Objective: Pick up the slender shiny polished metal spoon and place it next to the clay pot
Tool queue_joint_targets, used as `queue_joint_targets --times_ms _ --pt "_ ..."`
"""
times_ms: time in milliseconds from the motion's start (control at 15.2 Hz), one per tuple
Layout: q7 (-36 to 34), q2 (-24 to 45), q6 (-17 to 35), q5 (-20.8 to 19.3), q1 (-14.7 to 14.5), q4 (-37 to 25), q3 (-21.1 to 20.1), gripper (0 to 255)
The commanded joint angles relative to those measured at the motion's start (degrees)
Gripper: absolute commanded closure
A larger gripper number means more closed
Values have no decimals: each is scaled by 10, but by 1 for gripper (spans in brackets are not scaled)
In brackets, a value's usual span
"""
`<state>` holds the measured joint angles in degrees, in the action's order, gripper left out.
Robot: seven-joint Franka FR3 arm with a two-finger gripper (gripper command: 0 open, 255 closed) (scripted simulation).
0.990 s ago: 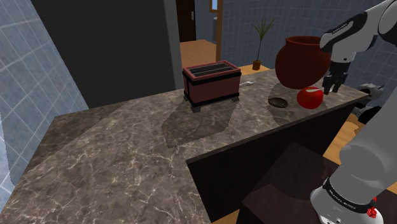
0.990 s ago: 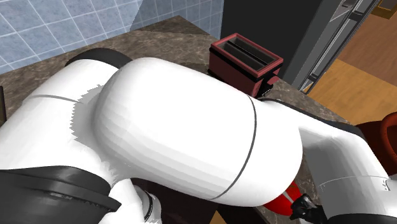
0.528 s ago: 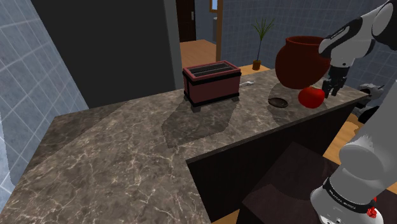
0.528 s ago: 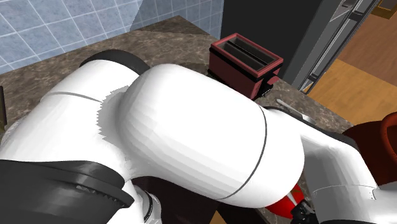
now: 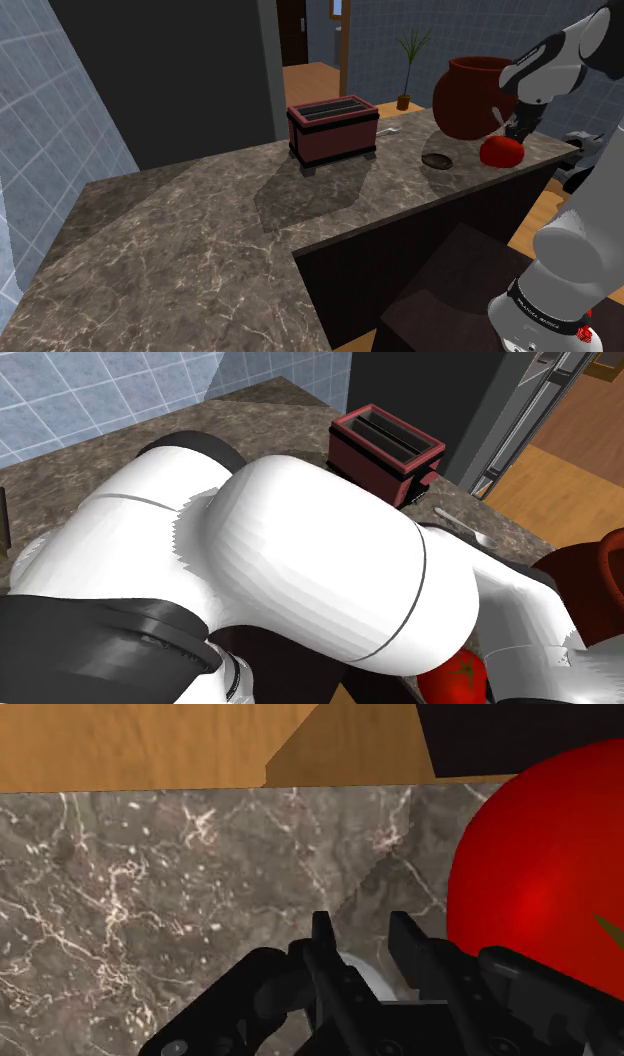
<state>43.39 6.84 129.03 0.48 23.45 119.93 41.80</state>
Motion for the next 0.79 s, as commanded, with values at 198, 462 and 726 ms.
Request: queue_joint_targets --times_ms 198,462,726 --pt "-22 -15 -96 -22 -15 35 -2 0" --pt "-18 -34 -137 -37 -11 9 5 0" --pt "-11 -6 -142 -9 -11 -17 -3 0"
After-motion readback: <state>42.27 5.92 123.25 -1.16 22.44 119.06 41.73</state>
